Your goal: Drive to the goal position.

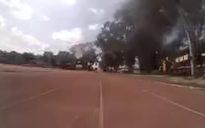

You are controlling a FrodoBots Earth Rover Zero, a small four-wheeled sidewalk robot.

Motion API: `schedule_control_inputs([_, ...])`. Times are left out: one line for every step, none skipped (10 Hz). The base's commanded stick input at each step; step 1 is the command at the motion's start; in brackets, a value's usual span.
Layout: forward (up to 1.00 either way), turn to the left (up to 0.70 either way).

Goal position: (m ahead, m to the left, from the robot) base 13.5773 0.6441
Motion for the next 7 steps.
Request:
schedule_control_inputs([0.7,0.0])
schedule_control_inputs([0.7,0.0])
schedule_control_inputs([0.7,0.0])
schedule_control_inputs([0.7,0.0])
schedule_control_inputs([0.7,0.0])
schedule_control_inputs([0.7,0.0])
schedule_control_inputs([0.7,0.0])
